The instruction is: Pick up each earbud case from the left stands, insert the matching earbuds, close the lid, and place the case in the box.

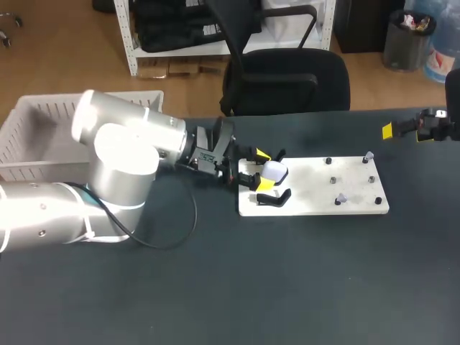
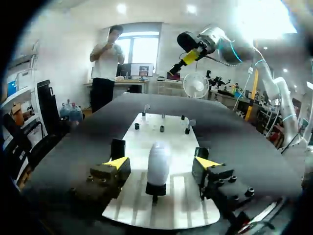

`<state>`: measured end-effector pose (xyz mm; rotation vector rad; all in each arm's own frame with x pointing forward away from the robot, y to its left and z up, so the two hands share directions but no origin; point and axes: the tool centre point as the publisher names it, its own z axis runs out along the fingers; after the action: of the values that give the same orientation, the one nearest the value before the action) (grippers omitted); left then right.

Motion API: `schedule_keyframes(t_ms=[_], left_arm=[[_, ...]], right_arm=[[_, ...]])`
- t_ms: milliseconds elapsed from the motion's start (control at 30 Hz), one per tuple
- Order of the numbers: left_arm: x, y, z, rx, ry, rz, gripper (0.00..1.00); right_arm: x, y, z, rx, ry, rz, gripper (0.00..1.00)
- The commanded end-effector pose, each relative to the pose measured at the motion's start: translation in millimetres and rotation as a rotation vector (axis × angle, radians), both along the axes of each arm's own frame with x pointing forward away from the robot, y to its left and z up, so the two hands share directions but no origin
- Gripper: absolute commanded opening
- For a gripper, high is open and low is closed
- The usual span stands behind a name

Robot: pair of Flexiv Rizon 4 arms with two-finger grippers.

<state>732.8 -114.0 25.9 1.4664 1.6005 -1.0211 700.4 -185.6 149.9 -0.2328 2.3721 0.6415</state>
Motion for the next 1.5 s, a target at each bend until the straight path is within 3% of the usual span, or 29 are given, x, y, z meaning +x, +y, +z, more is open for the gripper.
schedule_keyframes(t_ms=[33, 100, 233, 267, 300, 1233, 1500], left_arm=[[4.2, -2.9, -3.8, -0.003, 0.004, -0.009, 0.74], [4.6, -3.9, -5.1, -0.005, 0.008, -0.012, 0.76], [4.9, -4.5, -7.2, -0.005, 0.012, -0.013, 0.67], [4.9, -4.4, -7.6, -0.005, 0.012, -0.011, 0.51], [5.2, -4.4, -8.0, -0.007, 0.015, -0.009, 0.49], [4.4, -9.3, -11.4, -0.021, 0.038, -0.019, 0.45], [5.3, -10.2, -11.6, -0.024, 0.042, -0.022, 0.38]], right_arm=[[-0.2, 0.0, -0.1, -0.001, 0.0, 0.0, 1.0], [-0.2, 0.0, -0.1, -0.001, 0.0, 0.0, 1.0], [-0.2, 0.0, -0.1, -0.001, 0.0, 0.0, 1.0], [-0.2, 0.0, -0.1, -0.001, 0.0, 0.0, 1.0], [-0.2, 0.0, -0.1, -0.001, 0.0, 0.0, 1.0], [-0.2, 0.0, -0.1, -0.001, 0.0, 0.0, 1.0], [-0.2, 0.0, -0.1, -0.001, 0.0, 0.0, 1.0]])
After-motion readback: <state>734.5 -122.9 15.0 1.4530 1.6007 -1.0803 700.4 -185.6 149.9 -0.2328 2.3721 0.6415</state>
